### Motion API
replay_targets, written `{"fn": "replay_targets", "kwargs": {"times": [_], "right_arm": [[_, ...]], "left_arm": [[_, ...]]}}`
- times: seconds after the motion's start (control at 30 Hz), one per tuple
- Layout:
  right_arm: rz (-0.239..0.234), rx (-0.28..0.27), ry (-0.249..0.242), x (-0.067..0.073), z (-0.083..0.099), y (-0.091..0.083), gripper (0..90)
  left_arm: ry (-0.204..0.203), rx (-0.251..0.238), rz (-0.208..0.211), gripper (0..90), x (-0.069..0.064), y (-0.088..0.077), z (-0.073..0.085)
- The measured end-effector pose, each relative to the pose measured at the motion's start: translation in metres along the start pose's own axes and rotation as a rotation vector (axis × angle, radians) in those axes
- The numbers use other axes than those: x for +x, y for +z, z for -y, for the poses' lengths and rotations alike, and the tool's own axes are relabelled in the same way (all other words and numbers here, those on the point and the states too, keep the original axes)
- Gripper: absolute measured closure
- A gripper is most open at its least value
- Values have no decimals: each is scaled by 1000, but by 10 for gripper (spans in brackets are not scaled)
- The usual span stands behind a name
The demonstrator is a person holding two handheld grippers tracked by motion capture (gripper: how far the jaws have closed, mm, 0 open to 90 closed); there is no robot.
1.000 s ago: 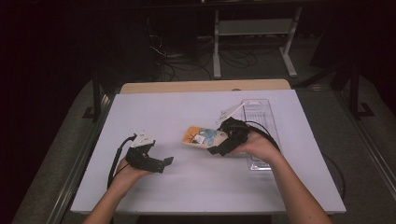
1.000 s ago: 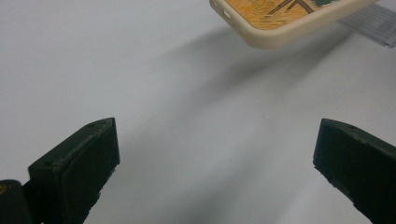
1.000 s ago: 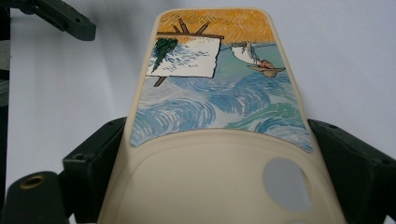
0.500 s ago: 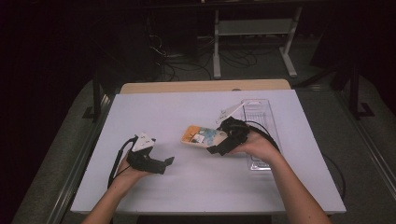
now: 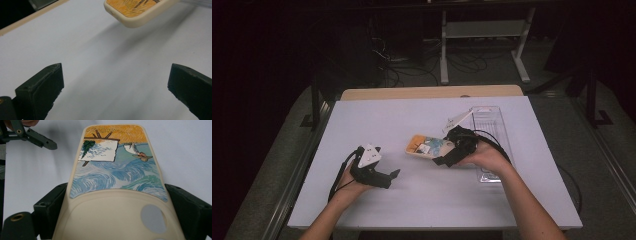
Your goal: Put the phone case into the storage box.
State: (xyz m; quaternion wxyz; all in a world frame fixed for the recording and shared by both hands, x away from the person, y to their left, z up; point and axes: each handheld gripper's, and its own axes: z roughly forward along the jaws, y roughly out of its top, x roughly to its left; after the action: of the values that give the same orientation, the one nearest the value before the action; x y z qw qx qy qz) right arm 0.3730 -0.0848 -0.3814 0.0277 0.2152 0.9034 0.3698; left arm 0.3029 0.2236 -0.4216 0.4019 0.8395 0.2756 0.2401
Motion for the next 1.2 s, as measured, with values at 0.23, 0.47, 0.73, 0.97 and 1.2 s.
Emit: {"fn": "replay_targets", "kwargs": {"times": [0.23, 0.47, 0.73, 0.97, 1.2], "right_arm": [[0, -2, 2, 0, 0, 0, 103], [-3, -2, 0, -1, 0, 1, 103], [1, -1, -7, -1, 1, 2, 103], [-2, 2, -5, -1, 1, 1, 103], [-1, 1, -4, -1, 1, 1, 103]], "left_arm": [[84, -3, -45, 0, -9, 2, 1], [172, 15, -75, 0, -16, 4, 1], [214, 9, -92, 0, -19, 4, 1], [246, 1, -117, 0, -22, 7, 3], [310, 5, -143, 1, -27, 8, 3]]}}
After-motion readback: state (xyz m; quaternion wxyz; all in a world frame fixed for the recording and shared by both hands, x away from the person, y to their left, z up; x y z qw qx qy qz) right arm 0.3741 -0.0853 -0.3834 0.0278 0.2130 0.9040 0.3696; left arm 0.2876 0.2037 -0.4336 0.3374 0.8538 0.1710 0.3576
